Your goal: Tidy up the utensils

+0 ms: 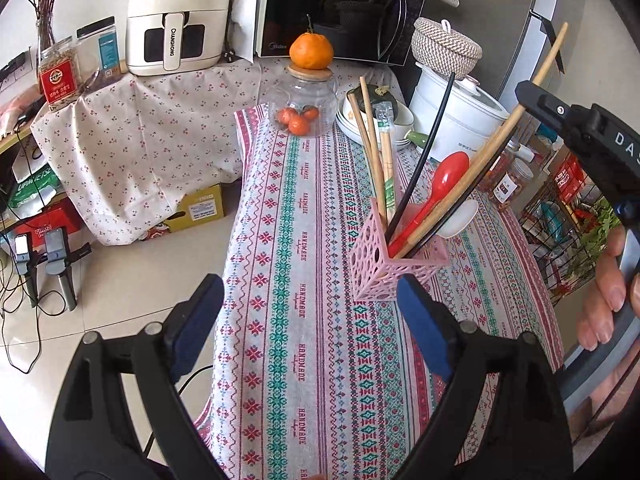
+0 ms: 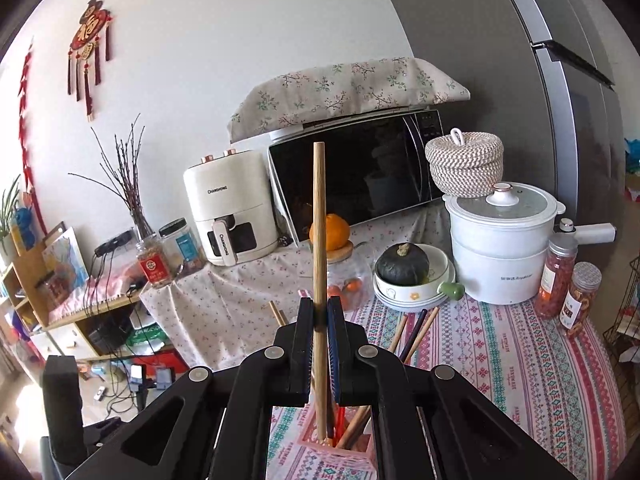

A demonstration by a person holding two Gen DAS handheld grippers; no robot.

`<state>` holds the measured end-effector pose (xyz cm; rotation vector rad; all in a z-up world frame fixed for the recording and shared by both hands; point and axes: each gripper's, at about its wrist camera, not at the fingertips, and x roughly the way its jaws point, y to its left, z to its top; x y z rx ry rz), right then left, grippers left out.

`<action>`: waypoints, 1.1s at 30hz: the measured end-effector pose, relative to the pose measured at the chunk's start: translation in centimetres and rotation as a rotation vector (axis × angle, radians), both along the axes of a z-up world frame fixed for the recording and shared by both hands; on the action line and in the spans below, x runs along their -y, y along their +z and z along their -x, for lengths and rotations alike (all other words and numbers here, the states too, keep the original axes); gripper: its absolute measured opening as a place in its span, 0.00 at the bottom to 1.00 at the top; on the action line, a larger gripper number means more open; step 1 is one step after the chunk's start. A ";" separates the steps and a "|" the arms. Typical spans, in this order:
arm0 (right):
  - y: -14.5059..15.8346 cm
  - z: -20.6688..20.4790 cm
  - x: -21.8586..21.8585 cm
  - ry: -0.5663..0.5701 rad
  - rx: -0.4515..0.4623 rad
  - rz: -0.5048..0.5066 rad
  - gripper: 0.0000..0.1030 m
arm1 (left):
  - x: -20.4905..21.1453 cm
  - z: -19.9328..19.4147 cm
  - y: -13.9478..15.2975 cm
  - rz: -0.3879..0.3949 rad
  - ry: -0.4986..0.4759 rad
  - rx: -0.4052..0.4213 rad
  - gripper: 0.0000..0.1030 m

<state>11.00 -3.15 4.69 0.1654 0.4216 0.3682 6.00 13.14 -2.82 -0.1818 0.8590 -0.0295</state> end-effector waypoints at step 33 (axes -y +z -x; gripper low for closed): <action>1.2 7.3 11.3 -0.224 -0.140 0.141 1.00 | 8.5 3.9 3.0 -0.131 0.013 0.079 0.99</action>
